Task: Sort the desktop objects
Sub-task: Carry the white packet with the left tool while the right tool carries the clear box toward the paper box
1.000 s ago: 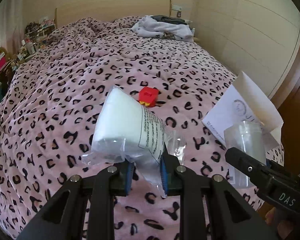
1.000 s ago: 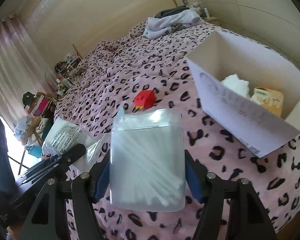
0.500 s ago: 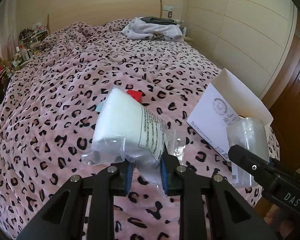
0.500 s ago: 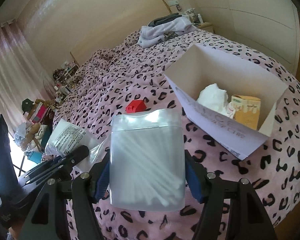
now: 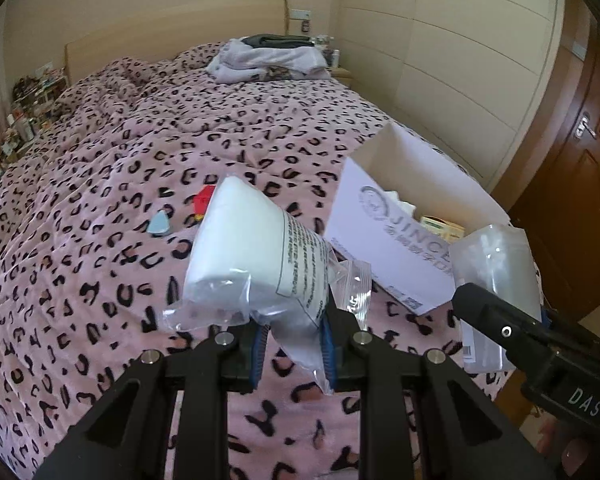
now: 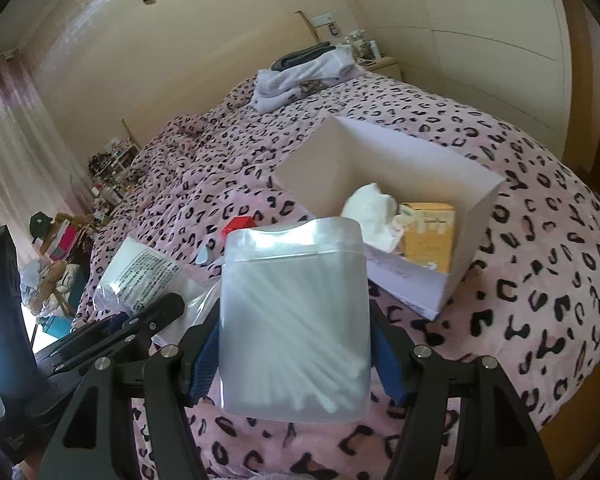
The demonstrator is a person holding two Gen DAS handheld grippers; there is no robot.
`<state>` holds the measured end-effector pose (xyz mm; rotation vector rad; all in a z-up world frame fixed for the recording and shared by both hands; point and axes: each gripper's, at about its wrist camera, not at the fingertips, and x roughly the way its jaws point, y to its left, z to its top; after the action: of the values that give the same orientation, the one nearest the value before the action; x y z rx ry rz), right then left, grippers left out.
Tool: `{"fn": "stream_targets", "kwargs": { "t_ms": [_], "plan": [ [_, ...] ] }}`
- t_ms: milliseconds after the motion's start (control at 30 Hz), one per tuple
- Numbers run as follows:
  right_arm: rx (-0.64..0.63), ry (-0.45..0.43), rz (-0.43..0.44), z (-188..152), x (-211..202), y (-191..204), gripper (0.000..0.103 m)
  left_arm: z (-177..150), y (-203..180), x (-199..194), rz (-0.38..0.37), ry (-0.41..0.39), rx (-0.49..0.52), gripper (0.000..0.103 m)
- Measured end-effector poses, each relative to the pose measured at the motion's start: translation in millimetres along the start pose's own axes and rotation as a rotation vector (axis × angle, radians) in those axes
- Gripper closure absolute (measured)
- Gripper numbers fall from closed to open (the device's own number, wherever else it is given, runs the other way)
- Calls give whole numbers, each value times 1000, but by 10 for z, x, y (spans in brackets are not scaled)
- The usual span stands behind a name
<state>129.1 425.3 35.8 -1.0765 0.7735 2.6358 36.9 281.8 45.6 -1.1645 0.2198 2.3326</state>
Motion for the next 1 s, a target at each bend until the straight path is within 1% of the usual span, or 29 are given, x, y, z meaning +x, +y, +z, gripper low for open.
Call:
{"fn": "stream_targets", "kwargs": {
  "t_ms": [267, 500, 833, 1000],
  "plan": [
    [20, -18, -35, 64, -92, -213, 36, 87, -302, 68, -51, 0, 45, 80],
    [31, -29, -57, 109, -130, -299, 36, 219, -531, 115, -102, -1, 91, 80],
    [47, -53, -106, 198, -180, -380, 36, 340, -708, 213, -148, -1, 151, 80],
    [45, -70, -126, 274, -194, -394, 36, 431, -776, 209, -171, -14, 177, 80]
  ]
}}
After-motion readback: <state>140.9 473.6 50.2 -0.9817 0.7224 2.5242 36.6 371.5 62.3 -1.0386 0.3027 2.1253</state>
